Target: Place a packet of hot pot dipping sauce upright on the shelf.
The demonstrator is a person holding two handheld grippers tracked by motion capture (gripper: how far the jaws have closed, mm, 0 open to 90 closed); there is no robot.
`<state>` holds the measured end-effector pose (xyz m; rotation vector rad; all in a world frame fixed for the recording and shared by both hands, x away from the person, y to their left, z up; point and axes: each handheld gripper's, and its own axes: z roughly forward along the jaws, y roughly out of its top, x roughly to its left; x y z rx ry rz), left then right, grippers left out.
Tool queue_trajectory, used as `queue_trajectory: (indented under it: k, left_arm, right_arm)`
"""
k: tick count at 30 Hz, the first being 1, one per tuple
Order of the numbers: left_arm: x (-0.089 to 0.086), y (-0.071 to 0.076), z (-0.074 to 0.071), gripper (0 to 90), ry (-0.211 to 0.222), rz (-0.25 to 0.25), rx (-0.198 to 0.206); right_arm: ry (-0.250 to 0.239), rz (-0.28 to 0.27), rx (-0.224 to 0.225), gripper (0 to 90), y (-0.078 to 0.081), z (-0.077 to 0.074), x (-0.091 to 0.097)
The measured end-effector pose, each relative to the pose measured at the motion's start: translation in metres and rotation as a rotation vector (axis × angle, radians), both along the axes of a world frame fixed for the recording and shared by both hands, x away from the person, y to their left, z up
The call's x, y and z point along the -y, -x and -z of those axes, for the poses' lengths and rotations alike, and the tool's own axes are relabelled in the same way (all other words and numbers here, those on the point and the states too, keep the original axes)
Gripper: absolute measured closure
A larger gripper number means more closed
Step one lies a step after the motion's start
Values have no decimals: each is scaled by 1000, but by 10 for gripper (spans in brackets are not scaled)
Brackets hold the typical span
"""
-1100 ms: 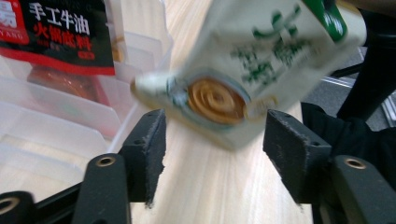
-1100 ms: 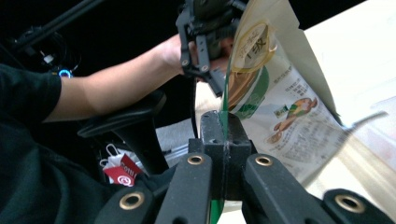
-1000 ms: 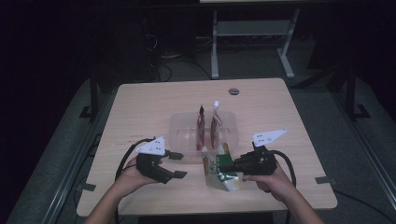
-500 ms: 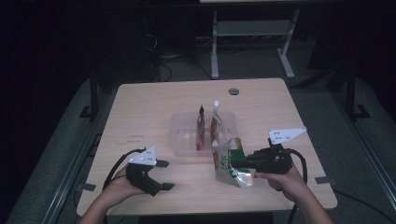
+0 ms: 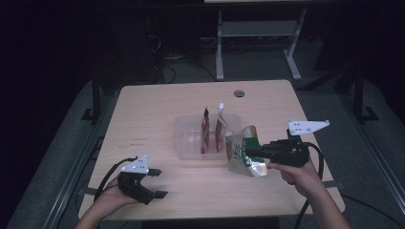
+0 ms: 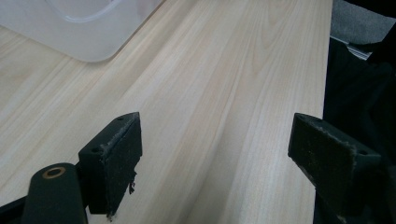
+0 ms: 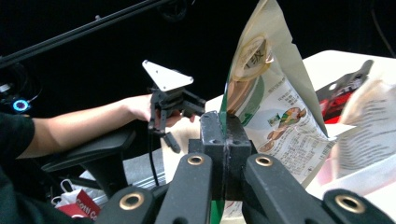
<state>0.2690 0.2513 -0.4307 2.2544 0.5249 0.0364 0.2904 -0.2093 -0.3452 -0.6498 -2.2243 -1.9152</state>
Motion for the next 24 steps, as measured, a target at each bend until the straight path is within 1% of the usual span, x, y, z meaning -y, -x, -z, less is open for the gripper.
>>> queue_trajectory:
  k: [2,3,8,10,14,15,16,19,20,24]
  left_arm:
    - [0,0,0,173,-2,4,0]
    - [0,0,0,173,-2,4,0]
    - [-1,-1,2,172,-5,0,-2]
    - [-2,-2,1,173,-7,-2,-2]
    - [-5,-3,0,166,-16,-5,1]
    - [-6,-4,1,167,-15,-15,1]
    - [-6,-4,1,166,-15,-15,1]
    - [-9,-6,1,166,-18,-23,6]
    - [-11,-8,0,166,-15,-29,7]
    - [-12,-10,0,166,-15,-34,9]
  right_arm:
    - [-6,19,-2,900,-2,-1,3]
    - [-6,19,-2,900,-2,-1,3]
    - [-23,68,7,900,-13,-3,9]
    - [-25,74,8,900,-15,-4,9]
    - [-26,110,11,900,-30,-8,10]
    - [-22,116,13,900,-34,-7,10]
    - [-22,116,13,900,-34,-7,10]
    - [-11,140,2,900,-46,-6,10]
    - [-13,152,-5,900,-53,-4,10]
    - [16,175,-28,900,-65,0,9]
